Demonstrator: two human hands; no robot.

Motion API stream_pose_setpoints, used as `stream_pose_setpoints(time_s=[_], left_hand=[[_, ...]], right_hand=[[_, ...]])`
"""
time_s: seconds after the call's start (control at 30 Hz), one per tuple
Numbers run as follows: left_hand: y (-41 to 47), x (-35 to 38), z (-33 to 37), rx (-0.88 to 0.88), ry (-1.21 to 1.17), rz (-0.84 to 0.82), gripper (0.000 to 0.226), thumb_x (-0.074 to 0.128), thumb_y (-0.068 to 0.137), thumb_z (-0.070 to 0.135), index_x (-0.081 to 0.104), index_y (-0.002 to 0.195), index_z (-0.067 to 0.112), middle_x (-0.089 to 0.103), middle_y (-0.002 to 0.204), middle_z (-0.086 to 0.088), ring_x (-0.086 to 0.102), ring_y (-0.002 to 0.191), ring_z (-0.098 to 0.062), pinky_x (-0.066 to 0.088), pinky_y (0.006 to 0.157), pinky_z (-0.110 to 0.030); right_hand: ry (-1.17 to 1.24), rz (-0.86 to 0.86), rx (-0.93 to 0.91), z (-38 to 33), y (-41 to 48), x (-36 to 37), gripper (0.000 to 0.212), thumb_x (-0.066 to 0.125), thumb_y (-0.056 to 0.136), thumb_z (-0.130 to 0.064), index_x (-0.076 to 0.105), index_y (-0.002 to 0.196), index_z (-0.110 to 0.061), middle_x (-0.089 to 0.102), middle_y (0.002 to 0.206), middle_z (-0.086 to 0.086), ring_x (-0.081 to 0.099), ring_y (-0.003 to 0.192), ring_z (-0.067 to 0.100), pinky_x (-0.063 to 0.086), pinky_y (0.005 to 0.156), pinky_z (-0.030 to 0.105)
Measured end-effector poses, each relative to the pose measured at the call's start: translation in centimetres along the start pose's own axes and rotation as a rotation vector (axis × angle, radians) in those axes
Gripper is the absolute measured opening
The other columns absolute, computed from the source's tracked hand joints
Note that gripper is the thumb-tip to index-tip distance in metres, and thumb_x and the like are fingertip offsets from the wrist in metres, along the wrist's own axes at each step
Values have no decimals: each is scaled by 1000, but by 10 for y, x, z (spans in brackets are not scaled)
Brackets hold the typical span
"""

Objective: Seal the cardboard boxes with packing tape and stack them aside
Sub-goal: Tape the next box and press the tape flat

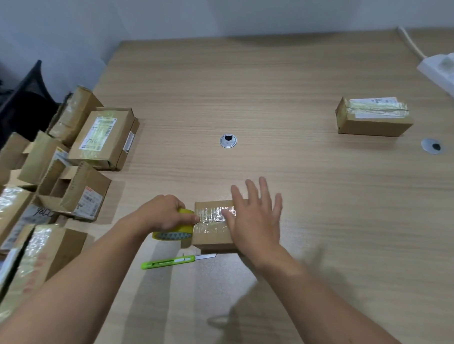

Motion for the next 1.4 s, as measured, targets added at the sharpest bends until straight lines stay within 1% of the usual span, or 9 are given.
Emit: stream_pose_setpoints(time_s=[0.13, 0.27, 0.43, 0.63, 0.77, 0.9, 1.1, 1.27, 1.4], left_hand=[[1, 1, 1, -23, -4, -1, 49, 65, 83, 66, 62, 61, 22, 61, 65, 1, 59, 70, -15, 41, 63, -30], [1, 2, -2, -41, -65, -1, 48, 67, 81, 67, 63, 64, 22, 63, 67, 2, 60, 72, -14, 42, 64, -29], [-1, 10, -4, 32, -249, 44, 49, 74, 77, 63, 59, 61, 19, 58, 61, 2, 56, 66, -16, 38, 60, -30], [-2, 18, -7, 83, -470, 68, 43, 81, 68, 55, 60, 56, 20, 53, 51, 5, 50, 52, -9, 38, 58, -30], [-10, -5, 5, 120, -378, 131, 43, 81, 72, 55, 61, 58, 19, 54, 51, 7, 49, 50, -6, 38, 58, -30], [-27, -41, 21, 226, -426, 158, 45, 64, 60, 70, 66, 71, 26, 55, 55, 9, 50, 53, -4, 37, 54, -25], [-37, -58, 34, 314, -768, 72, 53, 76, 56, 65, 65, 66, 14, 52, 65, -5, 49, 63, -14, 35, 60, -28], [-43, -84, 52, 417, -919, 85, 52, 82, 58, 59, 61, 65, 12, 46, 61, -1, 43, 58, -11, 31, 55, -25], [-50, -84, 82, 480, -831, 59, 48, 81, 55, 65, 64, 61, 21, 49, 59, 3, 46, 56, -8, 35, 51, -17]], right_hand=[[2, -94, 28, -21, -7, 13, 67, 16, 95, -64, 42, 150, -35, 30, 163, 10, 3, 154, 36, -4, 115, 65], [-18, -185, -9, -6, -11, 17, 64, 15, 101, -65, 13, 158, -37, 2, 169, 4, -20, 153, 31, -19, 116, 56], [46, -169, -32, -3, -13, 9, 79, -3, 88, -67, 18, 157, -36, 17, 167, -3, -12, 155, 24, -21, 115, 55], [9, -332, -192, -8, -18, 14, 116, 43, 69, -94, -2, 158, -36, 6, 166, -1, -22, 152, 26, -22, 108, 70], [37, -300, -174, -5, -13, 6, 126, 65, 65, -83, -7, 157, -36, 15, 157, 1, 0, 151, 26, -14, 111, 72], [203, -200, -116, 10, -10, -7, 120, 70, 60, -81, 11, 156, -38, 23, 145, -7, 14, 142, 17, -12, 116, 65], [434, -138, -60, 33, -6, -12, 120, 59, 46, -88, 22, 152, -45, 26, 140, -14, 18, 139, 10, -9, 120, 57], [708, -61, 3, 32, -11, -2, 115, 67, 46, -83, 28, 147, -45, 29, 138, -17, 28, 132, 9, 20, 117, 43], [804, -169, -18, 42, -13, 5, 112, 76, 47, -75, 21, 142, -53, 26, 140, -18, 28, 135, 9, 28, 117, 43]])
Point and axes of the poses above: each hand's wrist, its own y-axis towards the middle knuckle, its own x-axis out of the palm, z = x × y, the point moved 8 cm from there along y, towards the middle knuckle
